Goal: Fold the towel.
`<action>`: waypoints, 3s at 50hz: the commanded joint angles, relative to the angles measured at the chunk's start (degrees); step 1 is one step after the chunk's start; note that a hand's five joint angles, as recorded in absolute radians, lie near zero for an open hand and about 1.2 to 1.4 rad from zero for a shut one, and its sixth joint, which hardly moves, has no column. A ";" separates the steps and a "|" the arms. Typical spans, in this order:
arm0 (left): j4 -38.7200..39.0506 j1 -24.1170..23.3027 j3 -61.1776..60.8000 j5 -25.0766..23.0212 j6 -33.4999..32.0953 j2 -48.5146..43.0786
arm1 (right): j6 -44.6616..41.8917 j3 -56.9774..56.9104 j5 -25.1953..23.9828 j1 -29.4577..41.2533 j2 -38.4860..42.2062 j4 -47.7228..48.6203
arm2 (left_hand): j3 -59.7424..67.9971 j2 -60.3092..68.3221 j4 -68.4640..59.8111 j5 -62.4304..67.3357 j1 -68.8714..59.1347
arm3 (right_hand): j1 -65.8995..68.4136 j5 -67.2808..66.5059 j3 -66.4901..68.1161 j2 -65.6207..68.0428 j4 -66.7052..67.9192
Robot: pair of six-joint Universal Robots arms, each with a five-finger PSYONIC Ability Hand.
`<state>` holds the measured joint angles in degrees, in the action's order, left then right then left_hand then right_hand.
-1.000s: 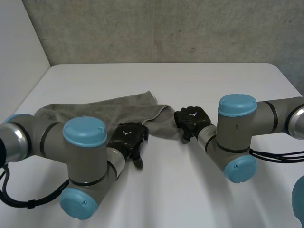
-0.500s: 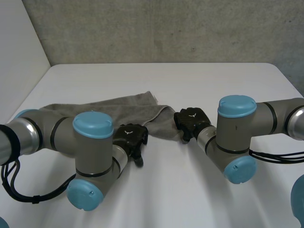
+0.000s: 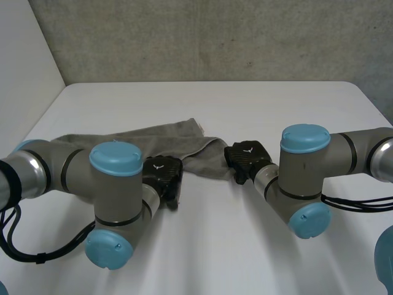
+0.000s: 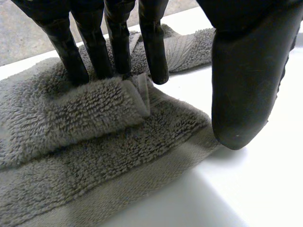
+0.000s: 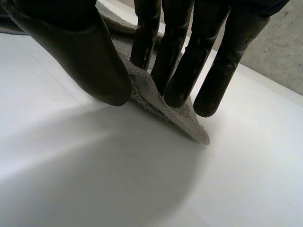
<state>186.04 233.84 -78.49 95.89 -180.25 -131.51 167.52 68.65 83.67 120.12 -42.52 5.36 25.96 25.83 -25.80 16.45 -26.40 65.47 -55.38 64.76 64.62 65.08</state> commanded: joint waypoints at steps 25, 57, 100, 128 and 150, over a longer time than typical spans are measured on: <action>0.03 3.64 0.70 0.52 -0.80 0.99 | -0.09 3.34 -1.41 -2.88 -3.97 -0.09 | 20.76 20.88 -20.91 20.27 -20.31 | 14.53 -14.62 15.24 15.38 14.92; -0.15 11.99 -9.40 -3.33 -1.77 14.52 | -36.34 30.75 -17.22 -25.46 -29.63 -8.76 | 43.47 43.59 -43.62 42.98 -43.02 | 14.53 -14.62 15.24 15.38 14.92; -1.91 5.40 -7.30 -1.07 10.01 12.87 | -10.37 25.40 -10.90 -16.24 -26.31 -4.75 | -13.39 -13.26 13.24 -13.88 13.84 | -48.67 48.58 -47.96 -47.81 -48.28; -1.91 3.81 -3.87 4.48 10.27 7.50 | -10.46 26.80 -11.07 -16.59 -23.91 -0.26 | -13.05 -12.93 12.90 -13.54 13.50 | 14.53 -14.62 15.24 15.38 14.92; -2.17 4.69 -3.51 4.04 11.94 9.16 | -14.24 39.37 -12.39 -17.03 -32.19 4.57 | -12.55 -12.42 12.39 -13.04 12.99 | 14.53 -14.62 15.24 15.38 14.92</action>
<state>184.35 238.63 -81.08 100.07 -169.18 -124.24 154.63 107.16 71.28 103.07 -74.42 9.91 15.44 15.19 -15.59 3.81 -15.58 76.27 -66.86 76.27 76.02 76.89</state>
